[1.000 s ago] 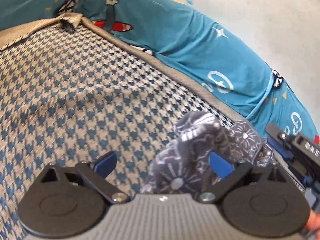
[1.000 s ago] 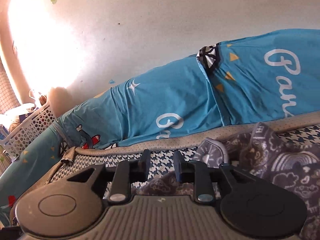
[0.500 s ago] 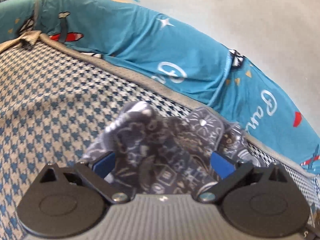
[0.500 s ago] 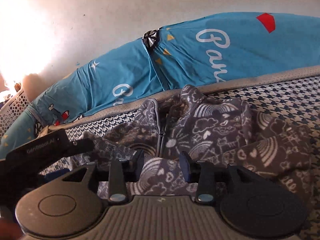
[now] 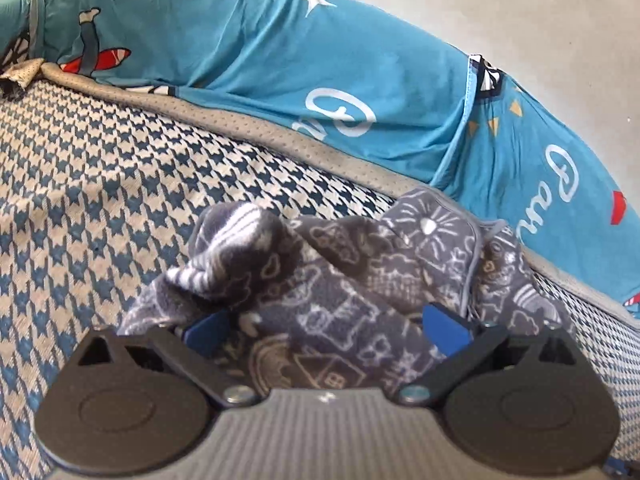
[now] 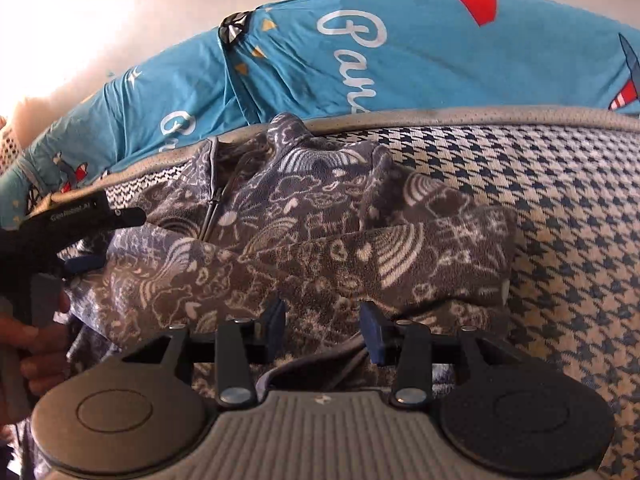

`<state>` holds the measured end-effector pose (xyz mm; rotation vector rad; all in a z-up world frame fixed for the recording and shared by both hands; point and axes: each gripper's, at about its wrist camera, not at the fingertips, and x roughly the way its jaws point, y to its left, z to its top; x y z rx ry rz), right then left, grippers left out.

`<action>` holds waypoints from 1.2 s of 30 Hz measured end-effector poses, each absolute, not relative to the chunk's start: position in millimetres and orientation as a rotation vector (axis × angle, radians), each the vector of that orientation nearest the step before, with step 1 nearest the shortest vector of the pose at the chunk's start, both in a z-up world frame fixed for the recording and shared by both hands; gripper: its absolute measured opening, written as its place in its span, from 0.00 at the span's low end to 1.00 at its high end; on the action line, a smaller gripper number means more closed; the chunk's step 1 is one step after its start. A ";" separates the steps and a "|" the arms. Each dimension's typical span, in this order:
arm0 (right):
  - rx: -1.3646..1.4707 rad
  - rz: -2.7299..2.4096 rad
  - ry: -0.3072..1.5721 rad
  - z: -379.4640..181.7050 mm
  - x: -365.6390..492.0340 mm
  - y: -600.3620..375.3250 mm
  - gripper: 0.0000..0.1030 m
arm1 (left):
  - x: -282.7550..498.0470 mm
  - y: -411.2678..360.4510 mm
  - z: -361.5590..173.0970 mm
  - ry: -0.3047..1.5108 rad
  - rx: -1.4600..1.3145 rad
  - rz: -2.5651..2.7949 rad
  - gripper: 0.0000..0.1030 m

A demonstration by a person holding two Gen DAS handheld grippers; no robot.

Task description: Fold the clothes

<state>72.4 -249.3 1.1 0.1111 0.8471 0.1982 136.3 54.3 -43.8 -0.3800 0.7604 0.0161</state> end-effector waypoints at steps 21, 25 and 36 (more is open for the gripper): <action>0.117 0.302 0.733 22.4 55.3 -261.5 0.40 | 126.1 70.4 -32.9 0.739 -0.459 0.124 1.00; 0.099 0.401 0.731 18.6 51.6 -240.6 0.40 | 120.8 59.4 -28.2 0.735 -0.455 0.073 1.00; -0.018 0.368 0.913 -21.6 58.0 -213.2 0.41 | 118.7 18.6 -55.9 0.805 -0.203 0.051 1.00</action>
